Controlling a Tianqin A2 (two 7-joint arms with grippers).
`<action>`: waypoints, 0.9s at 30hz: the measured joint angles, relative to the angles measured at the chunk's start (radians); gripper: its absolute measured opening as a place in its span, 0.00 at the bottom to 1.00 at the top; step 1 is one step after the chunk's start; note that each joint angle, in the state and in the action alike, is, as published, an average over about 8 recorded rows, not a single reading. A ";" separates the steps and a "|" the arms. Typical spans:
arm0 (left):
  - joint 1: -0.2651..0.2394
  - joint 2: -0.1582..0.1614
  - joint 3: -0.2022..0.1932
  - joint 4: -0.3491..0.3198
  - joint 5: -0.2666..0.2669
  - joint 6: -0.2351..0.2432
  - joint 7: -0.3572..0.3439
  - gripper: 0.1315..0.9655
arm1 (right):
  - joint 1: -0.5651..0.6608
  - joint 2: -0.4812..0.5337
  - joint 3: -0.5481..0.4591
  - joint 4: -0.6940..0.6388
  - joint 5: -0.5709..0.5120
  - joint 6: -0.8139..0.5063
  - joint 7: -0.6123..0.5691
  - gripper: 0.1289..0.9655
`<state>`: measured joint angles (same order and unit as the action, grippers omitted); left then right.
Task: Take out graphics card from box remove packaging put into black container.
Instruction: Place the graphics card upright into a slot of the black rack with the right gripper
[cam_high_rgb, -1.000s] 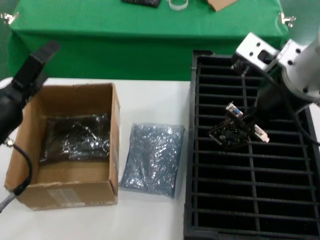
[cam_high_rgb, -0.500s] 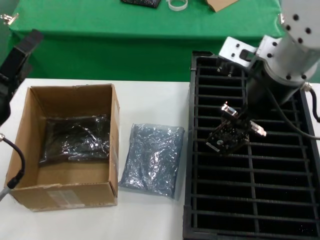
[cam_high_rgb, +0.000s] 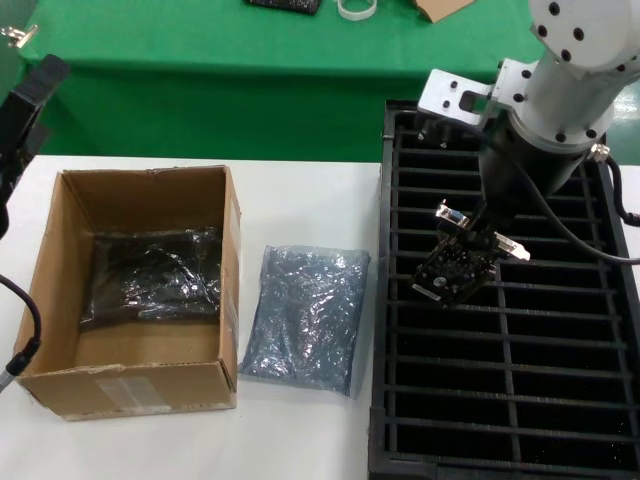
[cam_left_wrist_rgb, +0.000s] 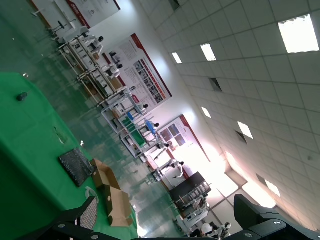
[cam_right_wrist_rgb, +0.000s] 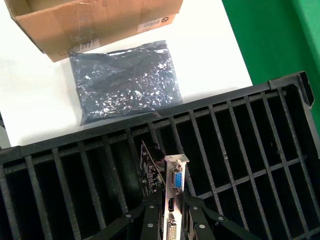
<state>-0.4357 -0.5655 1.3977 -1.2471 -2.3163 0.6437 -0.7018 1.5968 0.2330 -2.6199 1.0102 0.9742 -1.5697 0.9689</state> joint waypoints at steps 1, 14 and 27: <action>0.000 0.000 0.000 0.001 -0.002 0.000 0.002 1.00 | 0.005 -0.001 -0.005 0.000 0.005 0.000 0.000 0.08; 0.011 -0.004 0.004 -0.008 -0.027 0.001 0.014 1.00 | 0.072 0.022 -0.101 0.027 0.112 0.000 0.031 0.08; 0.020 -0.011 0.009 -0.021 -0.043 -0.010 0.010 1.00 | 0.052 0.001 -0.102 0.004 0.096 0.001 -0.024 0.08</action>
<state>-0.4158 -0.5760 1.4067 -1.2686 -2.3593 0.6339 -0.6919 1.6489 0.2335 -2.7217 1.0140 1.0707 -1.5690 0.9451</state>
